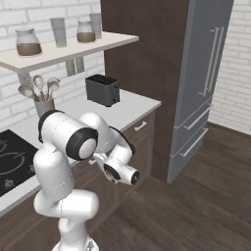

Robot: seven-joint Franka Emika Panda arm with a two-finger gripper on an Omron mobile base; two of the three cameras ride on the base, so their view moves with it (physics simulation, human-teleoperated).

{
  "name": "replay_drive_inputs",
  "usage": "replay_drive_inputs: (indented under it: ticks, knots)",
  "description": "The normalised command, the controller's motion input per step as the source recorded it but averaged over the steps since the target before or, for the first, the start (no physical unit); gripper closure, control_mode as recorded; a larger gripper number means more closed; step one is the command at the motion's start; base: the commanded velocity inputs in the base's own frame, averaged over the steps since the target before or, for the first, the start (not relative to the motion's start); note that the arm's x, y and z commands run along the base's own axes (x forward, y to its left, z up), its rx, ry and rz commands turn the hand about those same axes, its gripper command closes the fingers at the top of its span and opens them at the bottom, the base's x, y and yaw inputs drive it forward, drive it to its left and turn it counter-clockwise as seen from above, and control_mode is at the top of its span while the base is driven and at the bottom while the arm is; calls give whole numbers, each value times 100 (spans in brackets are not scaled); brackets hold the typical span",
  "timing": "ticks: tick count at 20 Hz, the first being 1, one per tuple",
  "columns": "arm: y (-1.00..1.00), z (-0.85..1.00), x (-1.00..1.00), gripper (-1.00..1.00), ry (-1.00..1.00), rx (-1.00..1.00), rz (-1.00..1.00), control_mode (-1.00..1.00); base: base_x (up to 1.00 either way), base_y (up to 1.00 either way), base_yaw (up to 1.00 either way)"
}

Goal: Take a straw from the drawer in front and place it inside the glass cup on the dining counter.

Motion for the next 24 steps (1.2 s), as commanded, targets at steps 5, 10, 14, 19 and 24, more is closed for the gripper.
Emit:
replay_drive_inputs:
  ticks: [5, 10, 14, 19, 24]
  knots:
    - [12, -21, 30, -100, 0, 0, 0, -100, 0, 0, 0]
    - [20, -35, 36, -100, 1, 0, 0, -100, 0, 0, 0]
    - [9, -27, 31, -100, 0, 0, 0, -100, 0, 0, 0]
    - [1, -21, 32, -100, 5, 0, 0, -100, 0, 0, 0]
    - [5, -22, 40, -100, 11, 0, 0, -100, 0, 0, 0]
